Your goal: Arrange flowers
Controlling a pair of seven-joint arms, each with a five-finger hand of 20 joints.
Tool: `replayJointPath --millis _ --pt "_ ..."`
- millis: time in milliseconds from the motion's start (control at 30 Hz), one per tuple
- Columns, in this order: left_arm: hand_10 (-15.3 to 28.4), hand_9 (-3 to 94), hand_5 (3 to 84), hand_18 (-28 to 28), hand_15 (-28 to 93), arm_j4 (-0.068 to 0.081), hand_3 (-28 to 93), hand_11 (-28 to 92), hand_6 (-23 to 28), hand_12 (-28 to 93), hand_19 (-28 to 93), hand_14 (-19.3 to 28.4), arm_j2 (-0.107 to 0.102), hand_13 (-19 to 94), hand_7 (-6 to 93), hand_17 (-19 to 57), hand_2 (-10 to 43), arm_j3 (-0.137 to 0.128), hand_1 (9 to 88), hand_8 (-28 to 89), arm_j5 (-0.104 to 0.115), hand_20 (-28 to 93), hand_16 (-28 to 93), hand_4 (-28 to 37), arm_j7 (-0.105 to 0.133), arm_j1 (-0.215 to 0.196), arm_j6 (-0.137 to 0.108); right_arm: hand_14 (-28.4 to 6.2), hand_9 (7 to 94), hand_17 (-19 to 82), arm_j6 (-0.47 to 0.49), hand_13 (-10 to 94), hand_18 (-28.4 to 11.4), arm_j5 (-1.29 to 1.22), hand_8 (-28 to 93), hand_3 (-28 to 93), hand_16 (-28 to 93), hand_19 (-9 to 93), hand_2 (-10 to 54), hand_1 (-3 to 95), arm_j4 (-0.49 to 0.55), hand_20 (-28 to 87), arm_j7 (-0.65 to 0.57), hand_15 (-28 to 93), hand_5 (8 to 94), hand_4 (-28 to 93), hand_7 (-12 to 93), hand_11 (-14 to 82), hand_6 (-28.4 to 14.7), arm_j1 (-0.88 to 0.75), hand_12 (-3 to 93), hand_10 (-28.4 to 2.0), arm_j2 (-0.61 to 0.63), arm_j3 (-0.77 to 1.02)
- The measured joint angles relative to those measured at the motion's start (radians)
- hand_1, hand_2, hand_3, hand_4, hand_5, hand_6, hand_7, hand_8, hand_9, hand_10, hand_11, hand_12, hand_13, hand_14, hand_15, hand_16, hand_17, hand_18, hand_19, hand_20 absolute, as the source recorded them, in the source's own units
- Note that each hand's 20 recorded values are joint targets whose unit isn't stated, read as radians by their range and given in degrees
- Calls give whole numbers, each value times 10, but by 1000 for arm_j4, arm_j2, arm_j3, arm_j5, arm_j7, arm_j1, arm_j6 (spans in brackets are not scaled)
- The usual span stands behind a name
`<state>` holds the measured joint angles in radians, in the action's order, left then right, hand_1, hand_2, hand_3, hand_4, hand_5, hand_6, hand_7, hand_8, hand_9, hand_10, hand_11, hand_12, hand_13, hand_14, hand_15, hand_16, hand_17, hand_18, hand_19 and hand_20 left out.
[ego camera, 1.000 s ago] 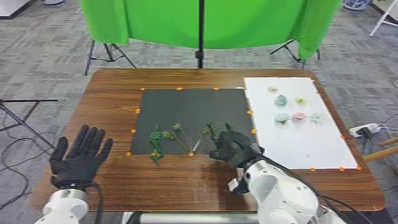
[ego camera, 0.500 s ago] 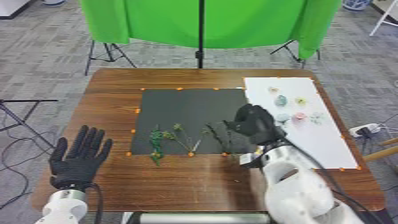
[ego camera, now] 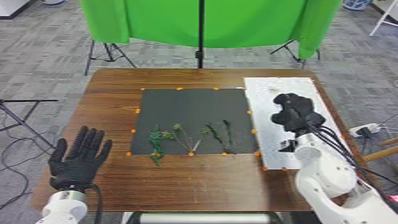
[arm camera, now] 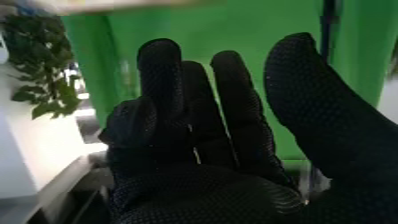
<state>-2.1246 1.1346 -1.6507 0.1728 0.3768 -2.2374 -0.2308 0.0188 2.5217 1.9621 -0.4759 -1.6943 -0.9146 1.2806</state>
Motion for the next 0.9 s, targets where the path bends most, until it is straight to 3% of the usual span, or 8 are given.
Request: replayJointPath --millis 200,267,367,467,533,900 --pt "159 386 464 139 390 0 758 219 104 95 375 161 0 293 111 -85 183 2 242 -94 0 127 -85 -283 0 2 0 -154 479 307 61 489 -250 -31 -145 876 162 932 -95 448 -72 516 1 661 511 -282 194 142 -34 26 137 -148 17 -14" --pt "159 379 461 139 391 0 759 220 103 96 376 160 0 291 112 -86 182 2 242 -93 0 127 -85 -283 1 2 -1 -143 544 311 54 509 -244 -25 -158 864 177 932 -95 482 -97 505 -2 638 551 -283 220 180 -23 37 145 -135 15 -27" --pt "159 377 460 139 391 0 759 221 104 96 376 160 0 289 113 -86 182 2 242 -93 0 127 -86 -283 1 3 -2 -112 640 317 48 557 -238 -11 -169 760 294 931 -95 563 -143 502 -12 568 620 -283 250 218 -2 59 163 -128 6 -51" --pt "159 377 460 139 392 0 759 221 103 96 377 160 -1 290 114 -86 182 2 242 -94 0 127 -86 -283 1 5 -2 -87 776 325 44 622 -229 0 -70 703 373 926 -95 630 -167 515 -5 523 688 -283 309 121 10 72 329 -107 -8 -54" --pt "159 376 459 139 391 0 761 221 103 96 377 159 -1 288 114 -86 180 2 242 -94 0 127 -86 -283 1 5 -2 -78 825 339 43 657 -223 6 -46 704 398 930 -95 654 -168 542 9 528 718 -282 358 124 12 74 390 -99 -16 -47" --pt "156 361 456 139 385 1 763 216 103 95 375 158 -1 283 110 -86 174 6 242 -93 6 126 -85 -283 -2 11 1 -71 863 356 -49 701 -221 -9 -21 729 424 932 -95 661 -145 572 89 532 757 -283 379 144 11 34 430 -82 -27 -36"
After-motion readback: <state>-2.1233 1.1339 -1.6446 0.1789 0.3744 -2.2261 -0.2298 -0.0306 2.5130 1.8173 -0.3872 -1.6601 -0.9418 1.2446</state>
